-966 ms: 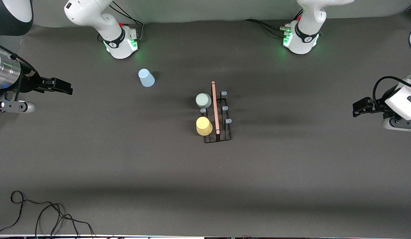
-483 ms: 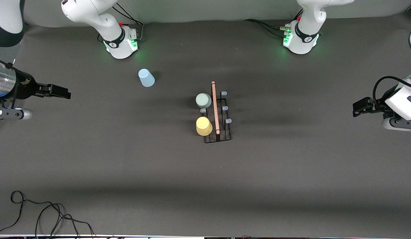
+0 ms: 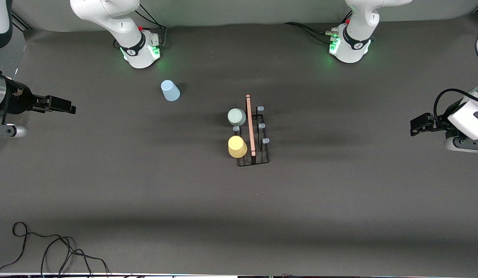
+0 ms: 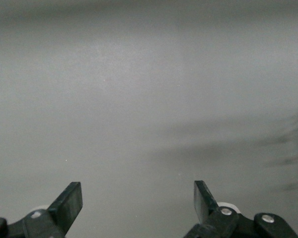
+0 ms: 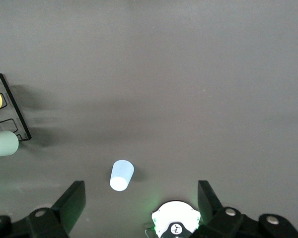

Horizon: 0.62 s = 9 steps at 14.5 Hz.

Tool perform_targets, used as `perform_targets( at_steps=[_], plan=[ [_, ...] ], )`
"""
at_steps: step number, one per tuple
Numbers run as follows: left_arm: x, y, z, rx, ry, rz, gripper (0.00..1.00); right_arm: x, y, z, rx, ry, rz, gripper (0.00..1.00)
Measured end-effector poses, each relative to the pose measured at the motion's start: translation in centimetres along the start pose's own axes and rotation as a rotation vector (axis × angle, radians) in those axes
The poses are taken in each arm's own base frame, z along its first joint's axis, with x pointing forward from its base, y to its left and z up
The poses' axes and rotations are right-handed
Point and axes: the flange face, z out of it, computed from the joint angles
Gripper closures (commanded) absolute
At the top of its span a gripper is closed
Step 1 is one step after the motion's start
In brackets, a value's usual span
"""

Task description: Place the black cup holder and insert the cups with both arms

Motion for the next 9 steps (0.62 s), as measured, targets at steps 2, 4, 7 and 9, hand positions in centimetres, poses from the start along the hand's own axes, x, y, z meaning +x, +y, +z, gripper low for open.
perform_targets(
  at_steps=[2,4,7,9],
  plan=[
    [0.00,0.00,0.00,0.000,0.000,0.000,0.00,-0.05,0.18,-0.10,0.000,0.002,0.001,0.00],
    [0.00,0.00,0.00,0.000,0.000,0.000,0.00,-0.06,0.12,-0.09,-0.009,0.002,0.000,0.00],
    [0.00,0.00,0.00,0.000,0.000,0.000,0.00,-0.19,-0.01,-0.41,-0.009,0.025,-0.003,0.00],
    [0.00,0.00,0.00,0.000,0.000,0.000,0.00,-0.58,0.43,-0.54,0.001,0.079,-0.012,0.00]
  ],
)
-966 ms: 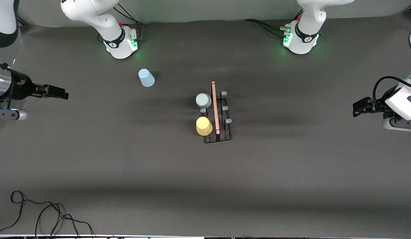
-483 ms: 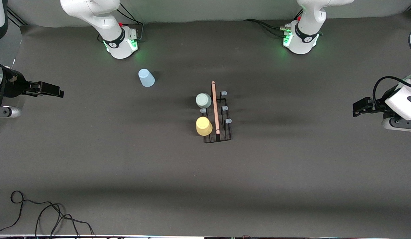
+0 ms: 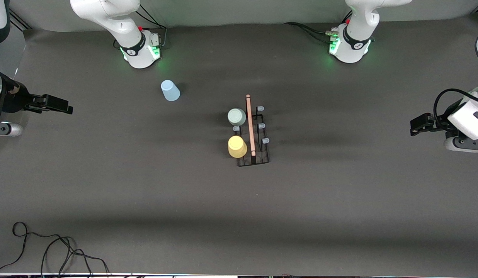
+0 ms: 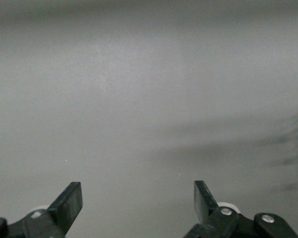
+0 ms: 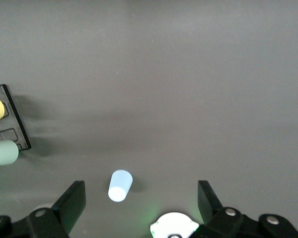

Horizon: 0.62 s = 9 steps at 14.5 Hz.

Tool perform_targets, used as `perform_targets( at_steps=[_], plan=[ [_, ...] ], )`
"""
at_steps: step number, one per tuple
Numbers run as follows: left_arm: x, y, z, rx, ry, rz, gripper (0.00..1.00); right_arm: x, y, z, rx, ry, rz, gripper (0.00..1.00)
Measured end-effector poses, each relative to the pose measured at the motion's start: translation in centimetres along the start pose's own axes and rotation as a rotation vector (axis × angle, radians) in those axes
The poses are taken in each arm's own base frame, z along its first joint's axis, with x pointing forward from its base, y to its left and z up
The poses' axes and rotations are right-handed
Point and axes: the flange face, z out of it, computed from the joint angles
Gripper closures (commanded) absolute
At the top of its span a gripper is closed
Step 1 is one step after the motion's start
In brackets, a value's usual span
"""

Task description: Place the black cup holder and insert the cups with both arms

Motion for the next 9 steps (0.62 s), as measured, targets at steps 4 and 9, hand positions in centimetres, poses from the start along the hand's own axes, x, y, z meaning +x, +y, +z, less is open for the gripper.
perform_targets(
  at_steps=[4,9],
  plan=[
    [0.0,0.0,0.0,0.000,0.000,0.000,0.00,-1.6,3.6,0.6,0.017,0.088,-0.060,0.00],
    [0.0,0.0,0.0,0.000,0.000,0.000,0.00,-2.1,2.4,-0.1,0.001,0.124,-0.090,0.00]
  ],
)
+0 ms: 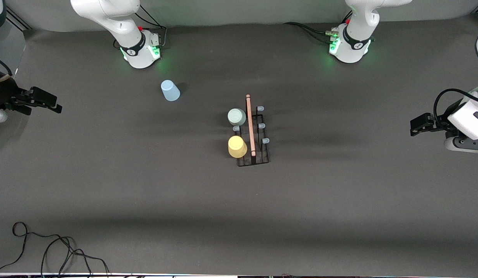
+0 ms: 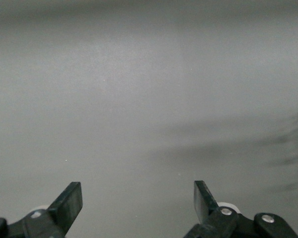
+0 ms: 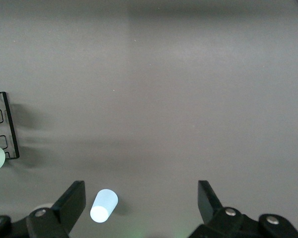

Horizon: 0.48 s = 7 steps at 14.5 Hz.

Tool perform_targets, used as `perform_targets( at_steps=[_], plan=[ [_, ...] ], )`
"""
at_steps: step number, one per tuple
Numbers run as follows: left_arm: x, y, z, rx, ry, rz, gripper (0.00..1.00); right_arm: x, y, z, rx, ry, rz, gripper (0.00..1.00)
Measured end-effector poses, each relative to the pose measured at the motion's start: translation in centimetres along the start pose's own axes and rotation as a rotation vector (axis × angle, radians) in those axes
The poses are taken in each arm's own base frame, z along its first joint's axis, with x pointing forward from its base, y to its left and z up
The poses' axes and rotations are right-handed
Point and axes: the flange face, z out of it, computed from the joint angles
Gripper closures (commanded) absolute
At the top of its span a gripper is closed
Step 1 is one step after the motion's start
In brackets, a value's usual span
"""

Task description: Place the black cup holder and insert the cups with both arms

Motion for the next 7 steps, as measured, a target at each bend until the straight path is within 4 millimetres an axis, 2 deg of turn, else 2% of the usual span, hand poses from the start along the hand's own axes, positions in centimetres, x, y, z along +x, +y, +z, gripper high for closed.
perform_targets(
  at_steps=[2,5,7],
  plan=[
    [0.0,0.0,0.0,0.000,-0.001,0.000,0.00,0.0,-1.0,0.0,-0.003,0.000,0.008,0.00],
    [0.0,0.0,0.0,0.000,-0.001,0.000,0.00,-0.1,-4.1,0.2,-0.007,-0.003,0.072,0.00],
    [0.0,0.0,0.0,0.000,-0.001,0.000,0.00,-0.1,-5.0,0.2,-0.009,-0.003,0.076,0.00]
  ],
)
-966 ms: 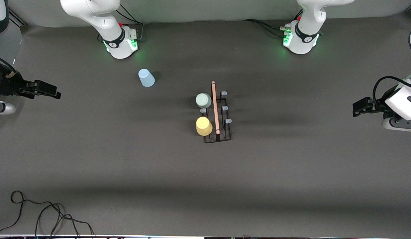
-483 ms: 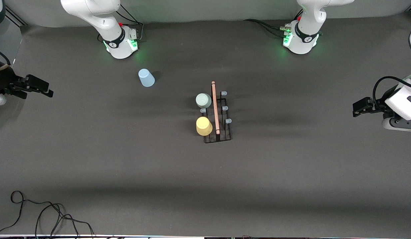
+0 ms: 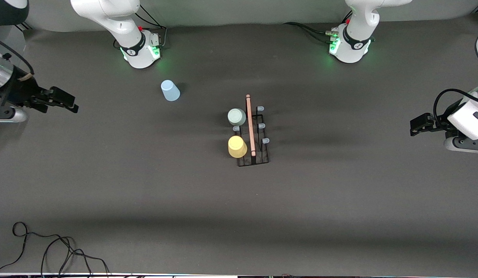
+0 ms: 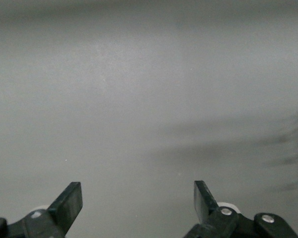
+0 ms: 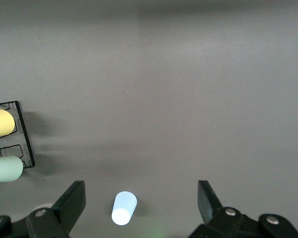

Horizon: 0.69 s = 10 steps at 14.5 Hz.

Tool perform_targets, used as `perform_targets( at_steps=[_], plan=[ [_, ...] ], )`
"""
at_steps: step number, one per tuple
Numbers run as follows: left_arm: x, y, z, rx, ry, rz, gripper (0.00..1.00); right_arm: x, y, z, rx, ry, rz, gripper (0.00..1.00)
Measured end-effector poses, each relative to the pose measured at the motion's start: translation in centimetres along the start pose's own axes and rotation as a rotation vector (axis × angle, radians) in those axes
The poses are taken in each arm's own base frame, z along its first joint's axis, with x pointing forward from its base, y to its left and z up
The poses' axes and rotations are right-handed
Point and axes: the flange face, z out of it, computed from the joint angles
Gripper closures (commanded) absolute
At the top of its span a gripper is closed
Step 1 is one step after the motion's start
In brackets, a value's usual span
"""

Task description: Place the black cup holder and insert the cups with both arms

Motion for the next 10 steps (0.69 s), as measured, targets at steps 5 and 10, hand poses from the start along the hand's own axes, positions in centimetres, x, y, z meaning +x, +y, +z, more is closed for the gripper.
perform_targets(
  at_steps=[5,10],
  plan=[
    [0.0,-0.1,0.0,0.000,0.000,-0.002,0.00,0.1,0.5,0.1,-0.001,-0.002,0.009,0.00],
    [0.0,-0.2,0.0,0.000,0.000,-0.003,0.00,0.6,0.6,1.0,-0.003,-0.019,0.012,0.00]
  ],
)
